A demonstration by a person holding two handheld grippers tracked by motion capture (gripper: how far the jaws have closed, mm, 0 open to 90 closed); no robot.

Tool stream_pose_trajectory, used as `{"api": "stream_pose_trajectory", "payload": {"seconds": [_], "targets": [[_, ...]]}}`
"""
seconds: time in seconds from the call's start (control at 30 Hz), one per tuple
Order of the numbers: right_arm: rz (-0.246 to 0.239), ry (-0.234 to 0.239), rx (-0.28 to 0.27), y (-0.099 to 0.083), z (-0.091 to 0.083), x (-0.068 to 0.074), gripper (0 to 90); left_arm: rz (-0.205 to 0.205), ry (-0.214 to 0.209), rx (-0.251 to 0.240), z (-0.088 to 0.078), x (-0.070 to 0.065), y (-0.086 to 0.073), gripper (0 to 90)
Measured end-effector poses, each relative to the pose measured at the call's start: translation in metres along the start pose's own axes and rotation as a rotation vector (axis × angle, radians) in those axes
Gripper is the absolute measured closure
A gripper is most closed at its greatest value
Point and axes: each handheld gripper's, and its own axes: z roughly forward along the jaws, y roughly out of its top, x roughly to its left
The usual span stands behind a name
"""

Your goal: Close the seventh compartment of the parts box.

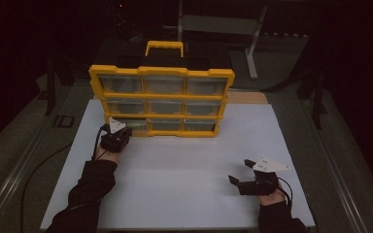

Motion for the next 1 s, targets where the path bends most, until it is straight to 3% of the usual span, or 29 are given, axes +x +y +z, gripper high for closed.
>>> {"api": "stream_pose_trajectory", "payload": {"seconds": [0.47, 0.87, 1.0], "targets": [[0.001, -0.002, -0.004, -0.001, 0.0, -0.001, 12.4, 0.007, 0.001, -0.001, 0.011, -0.002, 0.009, 89.8], [-0.001, 0.001, 0.0, 0.0, 0.0, -0.001, 12.4, 0.027, -0.002, 0.03, 0.013, 0.0, 0.014, 89.8], [0.0, 0.001, 0.0, 0.0, 0.001, -0.001, 12.4, 0.003, 0.018, 0.048, 0.012, -0.002, 0.016, 89.6]]}}
